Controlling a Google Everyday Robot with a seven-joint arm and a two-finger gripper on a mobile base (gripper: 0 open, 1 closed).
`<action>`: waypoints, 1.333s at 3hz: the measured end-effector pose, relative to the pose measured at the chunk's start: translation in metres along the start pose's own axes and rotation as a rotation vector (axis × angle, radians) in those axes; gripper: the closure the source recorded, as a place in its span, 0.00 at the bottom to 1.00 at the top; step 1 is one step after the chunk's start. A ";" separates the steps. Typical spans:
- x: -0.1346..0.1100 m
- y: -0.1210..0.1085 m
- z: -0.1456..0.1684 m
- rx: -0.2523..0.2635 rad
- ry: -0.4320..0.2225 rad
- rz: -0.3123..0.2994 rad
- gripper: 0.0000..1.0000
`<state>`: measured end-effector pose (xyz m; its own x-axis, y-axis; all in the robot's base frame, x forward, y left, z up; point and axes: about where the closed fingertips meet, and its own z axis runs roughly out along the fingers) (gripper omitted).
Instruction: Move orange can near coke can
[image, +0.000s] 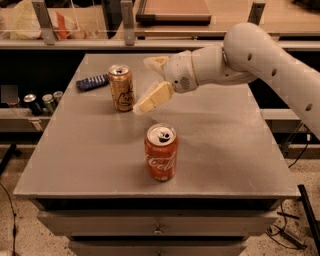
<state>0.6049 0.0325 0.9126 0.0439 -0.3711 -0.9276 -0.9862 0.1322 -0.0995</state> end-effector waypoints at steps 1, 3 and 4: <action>0.002 -0.005 0.018 -0.012 -0.040 0.030 0.00; -0.007 -0.004 0.046 -0.005 -0.130 0.077 0.00; -0.008 -0.005 0.058 0.015 -0.163 0.100 0.00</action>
Offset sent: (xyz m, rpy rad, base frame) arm 0.0175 0.0394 -0.0118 0.1481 0.0562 -0.0098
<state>0.6188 0.0878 0.8993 -0.0282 -0.2013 -0.9791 -0.9846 0.1748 -0.0076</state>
